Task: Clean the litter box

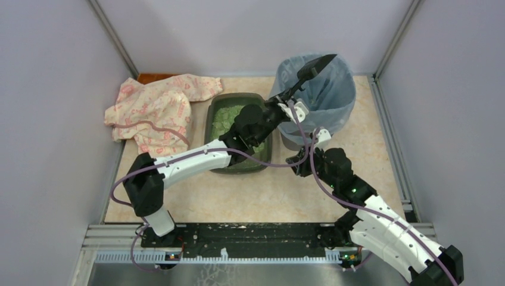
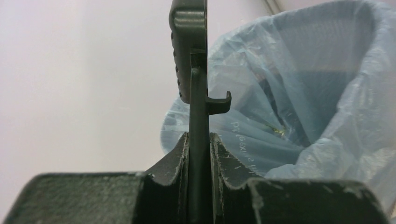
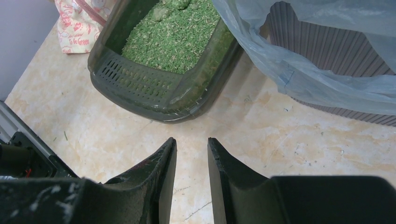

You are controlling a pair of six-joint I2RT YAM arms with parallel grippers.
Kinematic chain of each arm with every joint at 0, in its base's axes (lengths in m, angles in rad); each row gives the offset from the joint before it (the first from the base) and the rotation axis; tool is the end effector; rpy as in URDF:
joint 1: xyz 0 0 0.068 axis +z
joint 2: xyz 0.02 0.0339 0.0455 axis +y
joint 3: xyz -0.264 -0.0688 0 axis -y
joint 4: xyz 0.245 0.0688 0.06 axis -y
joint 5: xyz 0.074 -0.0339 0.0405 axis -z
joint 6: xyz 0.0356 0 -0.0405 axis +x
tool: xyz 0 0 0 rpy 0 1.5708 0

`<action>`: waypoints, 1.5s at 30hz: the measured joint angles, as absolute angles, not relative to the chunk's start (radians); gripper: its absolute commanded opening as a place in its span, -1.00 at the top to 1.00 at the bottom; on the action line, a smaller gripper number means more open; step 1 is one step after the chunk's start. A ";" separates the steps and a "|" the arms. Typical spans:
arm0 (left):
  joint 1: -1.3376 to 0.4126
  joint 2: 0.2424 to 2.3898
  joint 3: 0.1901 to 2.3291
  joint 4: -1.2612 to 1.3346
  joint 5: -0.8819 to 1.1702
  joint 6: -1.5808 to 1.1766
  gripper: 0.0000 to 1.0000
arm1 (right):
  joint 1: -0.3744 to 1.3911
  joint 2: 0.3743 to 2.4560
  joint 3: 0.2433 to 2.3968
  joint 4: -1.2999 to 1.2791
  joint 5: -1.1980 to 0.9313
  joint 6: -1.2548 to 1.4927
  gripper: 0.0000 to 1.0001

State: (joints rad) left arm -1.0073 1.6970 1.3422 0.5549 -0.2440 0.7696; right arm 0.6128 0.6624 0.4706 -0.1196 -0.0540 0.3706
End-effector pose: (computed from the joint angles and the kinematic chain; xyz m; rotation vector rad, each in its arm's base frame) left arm 0.2264 -0.3422 0.3681 0.9279 1.0171 -0.0317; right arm 0.1364 0.0982 0.2545 -0.2732 1.9276 0.7160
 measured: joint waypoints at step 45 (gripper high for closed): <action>-0.455 1.104 0.868 0.208 0.290 -0.689 1.00 | 0.613 0.722 0.469 -0.081 -0.110 0.389 0.35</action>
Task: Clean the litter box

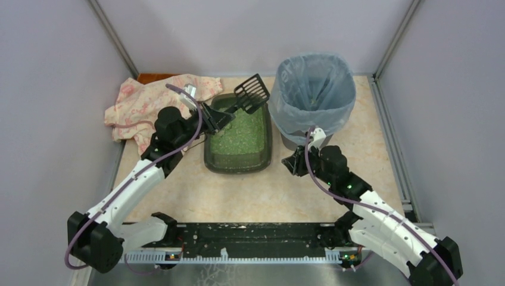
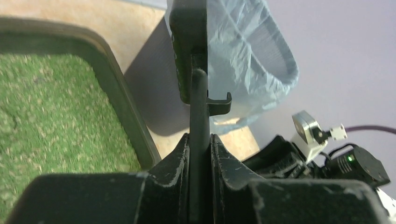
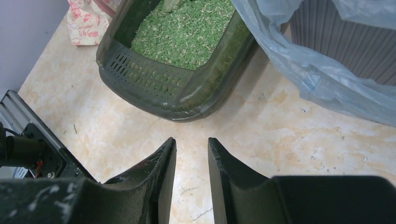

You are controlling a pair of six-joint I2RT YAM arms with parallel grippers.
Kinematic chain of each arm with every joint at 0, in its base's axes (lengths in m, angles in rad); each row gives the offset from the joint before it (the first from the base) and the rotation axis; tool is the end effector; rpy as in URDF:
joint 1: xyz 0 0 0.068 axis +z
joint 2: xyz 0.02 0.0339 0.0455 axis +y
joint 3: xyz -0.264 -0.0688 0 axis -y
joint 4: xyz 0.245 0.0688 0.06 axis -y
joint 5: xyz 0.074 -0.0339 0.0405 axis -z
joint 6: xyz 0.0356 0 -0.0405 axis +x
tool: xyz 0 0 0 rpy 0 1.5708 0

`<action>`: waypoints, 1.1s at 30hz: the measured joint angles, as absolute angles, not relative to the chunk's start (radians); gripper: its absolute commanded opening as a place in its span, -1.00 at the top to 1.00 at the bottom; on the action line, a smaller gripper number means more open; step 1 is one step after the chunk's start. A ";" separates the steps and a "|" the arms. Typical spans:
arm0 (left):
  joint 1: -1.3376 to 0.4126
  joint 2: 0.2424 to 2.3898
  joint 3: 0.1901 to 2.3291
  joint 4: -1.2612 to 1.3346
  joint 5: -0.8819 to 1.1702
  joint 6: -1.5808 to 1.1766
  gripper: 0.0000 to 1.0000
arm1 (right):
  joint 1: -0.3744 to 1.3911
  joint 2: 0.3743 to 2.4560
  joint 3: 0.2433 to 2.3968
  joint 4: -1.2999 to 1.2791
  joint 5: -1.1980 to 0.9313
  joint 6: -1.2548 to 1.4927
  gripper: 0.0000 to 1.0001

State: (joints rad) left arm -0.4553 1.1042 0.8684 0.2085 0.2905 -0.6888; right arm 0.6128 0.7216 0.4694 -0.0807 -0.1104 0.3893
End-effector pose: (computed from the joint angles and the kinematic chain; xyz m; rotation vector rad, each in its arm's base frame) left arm 0.2304 -0.1242 0.3474 0.0422 1.7138 -1.1028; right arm 0.1429 0.1052 0.2491 -0.2980 1.9574 0.7728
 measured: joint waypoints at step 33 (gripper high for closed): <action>-0.059 1.063 0.619 -0.085 0.920 -0.726 1.00 | 0.727 1.192 0.656 0.247 -0.186 0.406 -0.11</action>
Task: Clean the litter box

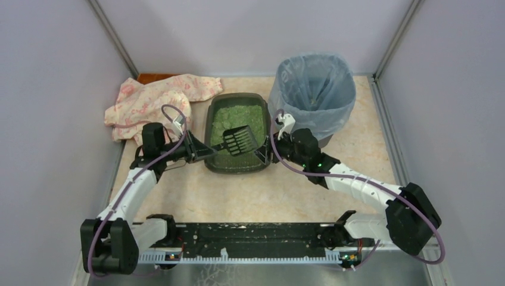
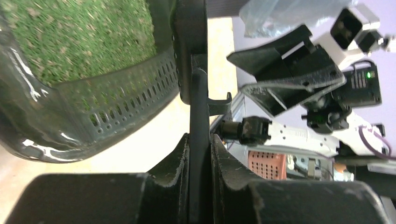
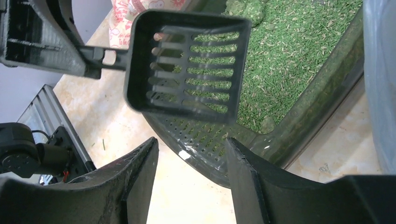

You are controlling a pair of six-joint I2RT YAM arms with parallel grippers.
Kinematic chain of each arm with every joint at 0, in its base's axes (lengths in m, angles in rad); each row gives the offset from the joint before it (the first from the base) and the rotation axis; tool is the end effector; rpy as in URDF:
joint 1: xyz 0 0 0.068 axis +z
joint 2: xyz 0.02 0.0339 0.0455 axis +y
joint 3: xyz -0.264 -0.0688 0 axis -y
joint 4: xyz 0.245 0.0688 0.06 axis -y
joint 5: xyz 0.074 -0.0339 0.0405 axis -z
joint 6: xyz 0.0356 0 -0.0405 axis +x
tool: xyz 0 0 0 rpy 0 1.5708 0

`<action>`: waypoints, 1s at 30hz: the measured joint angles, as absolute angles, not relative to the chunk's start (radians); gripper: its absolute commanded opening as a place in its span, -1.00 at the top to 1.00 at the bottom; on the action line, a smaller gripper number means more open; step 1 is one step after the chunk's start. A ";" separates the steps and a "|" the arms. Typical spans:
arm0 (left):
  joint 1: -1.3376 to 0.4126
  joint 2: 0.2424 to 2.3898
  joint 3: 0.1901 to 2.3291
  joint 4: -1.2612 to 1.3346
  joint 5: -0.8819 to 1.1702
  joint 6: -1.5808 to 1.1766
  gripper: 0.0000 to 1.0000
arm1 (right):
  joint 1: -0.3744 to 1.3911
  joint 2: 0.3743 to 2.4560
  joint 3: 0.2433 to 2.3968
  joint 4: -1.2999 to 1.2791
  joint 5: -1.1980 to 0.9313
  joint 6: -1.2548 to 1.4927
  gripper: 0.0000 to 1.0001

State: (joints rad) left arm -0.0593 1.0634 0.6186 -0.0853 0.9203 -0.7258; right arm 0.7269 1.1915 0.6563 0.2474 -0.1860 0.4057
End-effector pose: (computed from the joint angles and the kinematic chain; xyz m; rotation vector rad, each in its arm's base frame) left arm 0.2191 -0.0414 0.2447 -0.1234 2.1808 -1.4228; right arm 0.1960 0.1831 0.2545 -0.4485 1.9140 0.9402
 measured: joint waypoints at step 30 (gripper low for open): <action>-0.054 1.088 0.487 0.223 1.338 -0.790 1.00 | 0.727 1.149 0.638 0.308 -0.218 0.416 0.21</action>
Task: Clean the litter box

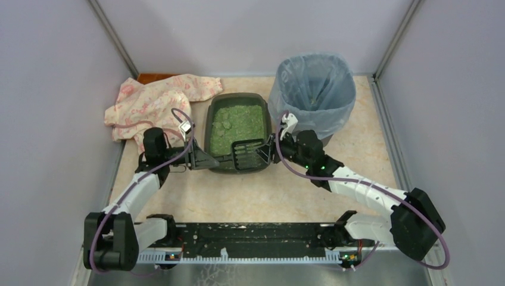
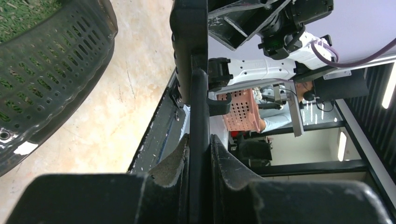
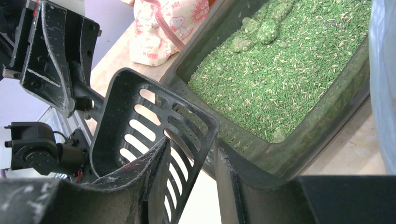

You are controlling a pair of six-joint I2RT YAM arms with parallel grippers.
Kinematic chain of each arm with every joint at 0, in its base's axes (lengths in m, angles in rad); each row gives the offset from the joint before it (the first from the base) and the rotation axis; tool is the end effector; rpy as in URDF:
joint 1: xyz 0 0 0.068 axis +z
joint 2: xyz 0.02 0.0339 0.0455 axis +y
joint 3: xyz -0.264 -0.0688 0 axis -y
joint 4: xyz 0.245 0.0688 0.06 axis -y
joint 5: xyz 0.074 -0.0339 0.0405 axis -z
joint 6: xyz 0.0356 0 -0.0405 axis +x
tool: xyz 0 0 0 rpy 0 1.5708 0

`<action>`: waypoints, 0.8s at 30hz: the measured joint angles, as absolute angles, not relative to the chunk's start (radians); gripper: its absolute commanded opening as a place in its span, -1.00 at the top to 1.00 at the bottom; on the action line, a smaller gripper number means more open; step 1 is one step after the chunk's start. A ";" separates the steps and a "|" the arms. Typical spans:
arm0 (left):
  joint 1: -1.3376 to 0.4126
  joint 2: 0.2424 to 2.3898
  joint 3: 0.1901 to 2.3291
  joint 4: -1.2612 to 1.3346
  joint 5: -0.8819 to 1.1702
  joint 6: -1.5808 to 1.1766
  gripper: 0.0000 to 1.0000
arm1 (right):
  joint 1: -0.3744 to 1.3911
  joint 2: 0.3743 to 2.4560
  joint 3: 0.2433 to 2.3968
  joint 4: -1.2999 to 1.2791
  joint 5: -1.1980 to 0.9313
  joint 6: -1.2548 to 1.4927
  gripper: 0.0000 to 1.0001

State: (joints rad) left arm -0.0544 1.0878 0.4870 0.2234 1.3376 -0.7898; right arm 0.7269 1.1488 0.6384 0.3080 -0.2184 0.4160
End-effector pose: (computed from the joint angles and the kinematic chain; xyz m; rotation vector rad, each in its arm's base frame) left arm 0.2077 -0.0460 0.2280 0.2578 2.0518 -1.8206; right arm 0.1903 0.1795 0.2651 -0.4564 1.8284 1.0011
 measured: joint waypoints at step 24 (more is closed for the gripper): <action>-0.054 1.114 0.458 0.419 1.323 -0.900 0.47 | 0.730 1.117 0.613 0.326 -0.237 0.430 1.00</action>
State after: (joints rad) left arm -0.0544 1.1145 0.4583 0.4191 1.3231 -0.9005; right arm 0.7300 1.1168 0.6132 0.3260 -0.2375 0.4297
